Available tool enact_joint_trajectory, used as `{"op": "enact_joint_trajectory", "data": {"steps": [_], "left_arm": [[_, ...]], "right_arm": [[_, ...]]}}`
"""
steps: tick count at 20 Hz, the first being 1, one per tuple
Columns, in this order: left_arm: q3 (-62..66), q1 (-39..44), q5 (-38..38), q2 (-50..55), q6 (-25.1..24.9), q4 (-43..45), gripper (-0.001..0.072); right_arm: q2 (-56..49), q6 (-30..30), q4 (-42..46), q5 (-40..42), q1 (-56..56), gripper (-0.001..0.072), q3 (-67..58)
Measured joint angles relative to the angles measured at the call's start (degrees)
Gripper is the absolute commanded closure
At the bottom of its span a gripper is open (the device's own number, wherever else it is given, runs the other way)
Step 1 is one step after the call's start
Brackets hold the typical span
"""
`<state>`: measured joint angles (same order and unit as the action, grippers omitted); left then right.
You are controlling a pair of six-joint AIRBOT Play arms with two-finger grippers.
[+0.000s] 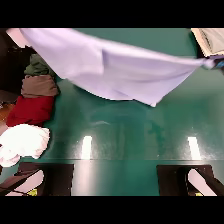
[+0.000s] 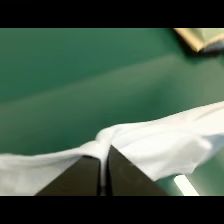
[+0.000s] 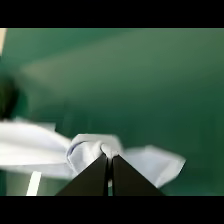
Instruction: Fold the shirts.
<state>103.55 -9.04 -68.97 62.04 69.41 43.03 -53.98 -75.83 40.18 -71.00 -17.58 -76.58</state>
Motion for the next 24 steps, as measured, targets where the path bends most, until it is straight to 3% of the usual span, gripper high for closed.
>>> {"op": "enact_joint_trajectory", "data": {"steps": [7, 13, 18, 24], "left_arm": [[12.83, -0.20, 9.81, -4.20, 3.52, -1.64, 0.0683], [14.86, -0.22, 19.91, -11.19, 4.04, -5.27, 0.0683], [14.47, -0.22, 19.47, -13.81, 4.24, -8.96, 0.0684], [0.59, 0.11, 11.30, -8.28, 9.25, -8.07, 0.0684]], "right_arm": [[3.45, -0.11, -1.16, 11.13, -2.32, 0.0695, -17.00], [3.98, -0.11, 1.99, 14.40, -2.54, 0.0696, -31.98], [4.07, -5.16, 12.41, 7.98, -2.56, 0.0697, -39.12], [-1.75, -12.96, 19.63, -7.06, -1.44, 0.0697, -30.34]]}}
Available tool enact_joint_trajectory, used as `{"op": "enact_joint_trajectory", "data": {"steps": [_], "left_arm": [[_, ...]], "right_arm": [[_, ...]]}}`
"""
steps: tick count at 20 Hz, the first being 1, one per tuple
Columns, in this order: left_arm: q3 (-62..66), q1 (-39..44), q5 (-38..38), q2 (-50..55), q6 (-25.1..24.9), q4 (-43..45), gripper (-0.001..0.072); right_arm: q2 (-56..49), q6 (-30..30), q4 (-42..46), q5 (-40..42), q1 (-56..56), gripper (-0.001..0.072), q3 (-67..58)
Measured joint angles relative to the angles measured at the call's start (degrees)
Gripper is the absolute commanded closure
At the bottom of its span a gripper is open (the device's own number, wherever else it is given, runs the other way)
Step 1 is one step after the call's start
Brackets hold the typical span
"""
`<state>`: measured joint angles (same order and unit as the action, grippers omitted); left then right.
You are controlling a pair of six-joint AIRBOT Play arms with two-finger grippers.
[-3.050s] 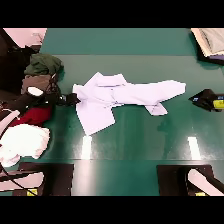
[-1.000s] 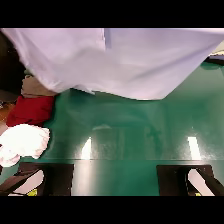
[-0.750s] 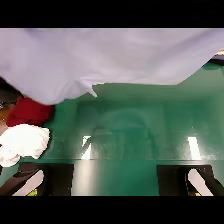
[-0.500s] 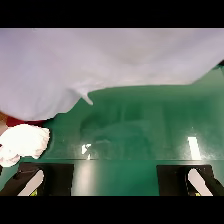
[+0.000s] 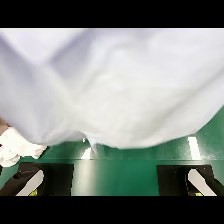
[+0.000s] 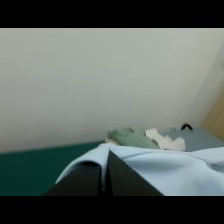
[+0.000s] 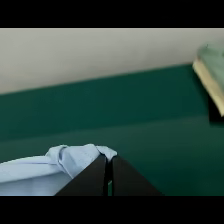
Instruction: Fold the shirts.
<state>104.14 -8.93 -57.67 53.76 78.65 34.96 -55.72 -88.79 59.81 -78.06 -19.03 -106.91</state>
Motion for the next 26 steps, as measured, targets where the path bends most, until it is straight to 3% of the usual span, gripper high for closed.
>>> {"op": "enact_joint_trajectory", "data": {"steps": [6, 12, 18, 26], "left_arm": [[-16.02, 7.26, -7.10, 16.11, 0.57, 5.18, 0.0684], [-19.30, 9.60, 4.26, 31.54, -0.87, 8.46, 0.0684], [-19.74, 9.81, 11.08, 35.95, -5.75, 11.50, 0.0684], [-24.35, 9.86, 7.34, 37.29, -6.78, 23.37, 0.0683]], "right_arm": [[-14.62, -2.54, 1.99, -6.60, 4.68, 0.0697, 12.04], [-28.76, -3.08, 1.79, 2.27, 8.46, 0.0697, 16.59], [-34.34, -2.38, 1.62, 14.27, 10.51, 0.0697, 17.27], [-35.43, -0.83, 3.17, 14.93, 11.76, 0.0696, 23.54]]}}
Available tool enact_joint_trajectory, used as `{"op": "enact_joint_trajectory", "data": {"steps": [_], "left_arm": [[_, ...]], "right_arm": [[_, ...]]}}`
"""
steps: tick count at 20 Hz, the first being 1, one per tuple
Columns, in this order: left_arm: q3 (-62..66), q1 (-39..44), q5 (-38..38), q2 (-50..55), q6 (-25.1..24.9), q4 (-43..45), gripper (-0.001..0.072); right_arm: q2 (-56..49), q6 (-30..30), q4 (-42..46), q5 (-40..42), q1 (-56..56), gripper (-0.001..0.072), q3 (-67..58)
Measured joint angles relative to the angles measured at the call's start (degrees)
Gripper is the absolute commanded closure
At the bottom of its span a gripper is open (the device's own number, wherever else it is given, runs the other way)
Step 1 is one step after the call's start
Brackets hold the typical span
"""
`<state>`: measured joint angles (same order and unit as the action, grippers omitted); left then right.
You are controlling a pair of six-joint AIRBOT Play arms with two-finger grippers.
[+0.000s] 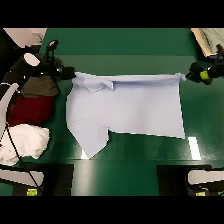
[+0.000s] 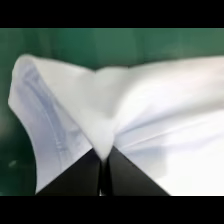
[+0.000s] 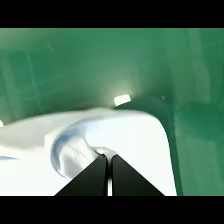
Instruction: Fold the shirts.
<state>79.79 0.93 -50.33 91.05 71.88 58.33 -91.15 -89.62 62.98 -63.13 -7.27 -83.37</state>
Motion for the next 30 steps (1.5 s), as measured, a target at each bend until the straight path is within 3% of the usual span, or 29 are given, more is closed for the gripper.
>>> {"op": "enact_joint_trajectory", "data": {"steps": [2, 3, 4, 5, 6, 8, 9, 10, 14, 17, 24, 30], "left_arm": [[-0.74, -0.07, -0.26, 0.46, 0.00, 1.20, 0.0682], [-1.01, -0.04, -0.31, 0.68, 0.02, 1.33, 0.0638], [-1.16, -0.04, -0.76, 0.83, 0.13, 1.64, 0.0326], [-1.25, -0.07, -0.94, 0.92, 0.46, 1.81, 0.0080], [-1.36, -0.13, -1.42, 0.96, 1.05, 1.84, 0.0047], [-1.09, -0.31, -3.45, 1.05, 2.19, 2.12, 0.0049], [-0.61, -0.76, -5.05, 0.96, 2.84, 2.08, 0.0093], [-0.15, -1.62, -7.04, 0.63, 3.43, 2.29, 0.0193], [-0.94, -7.37, -15.74, -4.39, 4.68, 2.80, 0.0198], [-9.33, -10.23, -19.54, -12.20, 5.01, 2.89, 0.0198], [-41.57, -11.78, -17.55, -32.52, 5.88, -1.42, 0.0199], [-55.58, -11.91, -15.37, -38.64, 5.38, -6.25, 0.0199]], "right_arm": [[-0.02, 0.09, 0.02, 0.39, 1.03, 0.0694, 3.56], [-0.04, 0.13, 0.00, 0.90, 1.44, 0.0691, 5.11], [-0.04, 0.13, 0.00, 1.29, 1.92, 0.0619, 6.40], [-0.04, 0.13, -0.15, 1.62, 2.34, 0.0396, 7.26], [-0.07, 0.15, -0.37, 1.68, 2.67, 0.0294, 7.80], [-0.07, 0.17, -0.90, 0.92, 2.73, 0.0295, 7.63], [-0.04, 0.24, -1.25, -0.74, 2.36, 0.0296, 6.82], [0.20, 0.83, -1.31, -2.54, 1.81, 0.0296, 5.92], [5.20, 4.61, -1.68, -11.30, -1.84, 0.0299, 5.68], [11.63, 7.15, -1.75, -15.08, -4.57, 0.0301, 10.27], [22.97, 9.38, -2.60, -13.57, -5.99, 0.0302, 21.94], [25.16, 9.77, -5.35, -13.11, -6.08, 0.0302, 24.13]]}}
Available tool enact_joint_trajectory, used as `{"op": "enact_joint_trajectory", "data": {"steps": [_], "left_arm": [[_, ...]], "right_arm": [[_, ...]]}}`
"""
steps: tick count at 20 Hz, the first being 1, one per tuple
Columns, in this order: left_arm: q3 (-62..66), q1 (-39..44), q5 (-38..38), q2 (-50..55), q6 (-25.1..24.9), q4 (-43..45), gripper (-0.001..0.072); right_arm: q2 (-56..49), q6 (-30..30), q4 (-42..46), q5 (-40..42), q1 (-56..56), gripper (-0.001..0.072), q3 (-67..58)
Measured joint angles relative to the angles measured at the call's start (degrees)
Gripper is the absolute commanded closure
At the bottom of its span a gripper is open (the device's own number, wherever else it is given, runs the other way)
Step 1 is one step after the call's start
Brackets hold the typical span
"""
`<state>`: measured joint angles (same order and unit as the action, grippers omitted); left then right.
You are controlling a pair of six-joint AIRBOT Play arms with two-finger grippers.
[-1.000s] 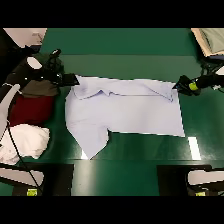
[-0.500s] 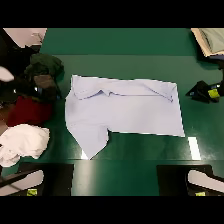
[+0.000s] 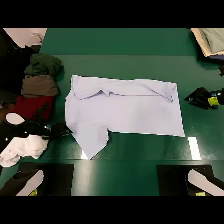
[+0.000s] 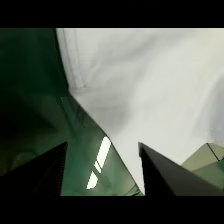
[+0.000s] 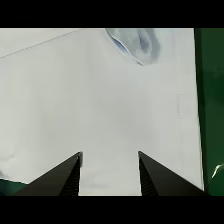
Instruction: Fold the shirts.
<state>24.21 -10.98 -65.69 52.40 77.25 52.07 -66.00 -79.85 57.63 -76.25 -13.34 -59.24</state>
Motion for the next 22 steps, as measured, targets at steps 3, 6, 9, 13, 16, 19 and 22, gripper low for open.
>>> {"op": "enact_joint_trajectory", "data": {"steps": [3, 6, 9, 13, 16, 19, 22], "left_arm": [[-3.17, -0.09, 0.02, -0.68, -0.48, -2.32, 0.0199], [-5.25, 0.17, 0.74, -1.03, -1.16, -4.61, 0.0200], [-6.23, 3.17, 4.11, -1.03, -1.73, -5.79, 0.0426], [-6.10, 8.66, 9.75, -0.83, -0.39, -6.19, 0.0684], [-4.07, 10.16, 10.88, -0.92, 0.52, -6.23, 0.0684], [-1.25, 10.71, 10.43, -0.98, 0.50, -6.69, 0.0683], [0.74, 10.97, 9.92, -0.98, 0.46, -6.95, 0.0683]], "right_arm": [[0.22, 0.02, -0.55, -0.04, 0.00, 0.0302, 0.20], [0.31, 0.04, -0.90, -0.04, 0.00, 0.0302, 0.28], [0.33, 0.04, -1.03, 0.02, 0.00, 0.0302, 0.31], [0.33, 0.07, -0.76, -0.42, -0.37, 0.0302, 0.33], [0.39, 0.07, 3.54, -3.96, -2.01, 0.0301, 0.63], [1.11, 0.07, 9.86, -6.49, -5.70, 0.0300, 4.13], [0.98, 0.50, 12.35, -6.49, -11.13, 0.0300, 10.54]]}}
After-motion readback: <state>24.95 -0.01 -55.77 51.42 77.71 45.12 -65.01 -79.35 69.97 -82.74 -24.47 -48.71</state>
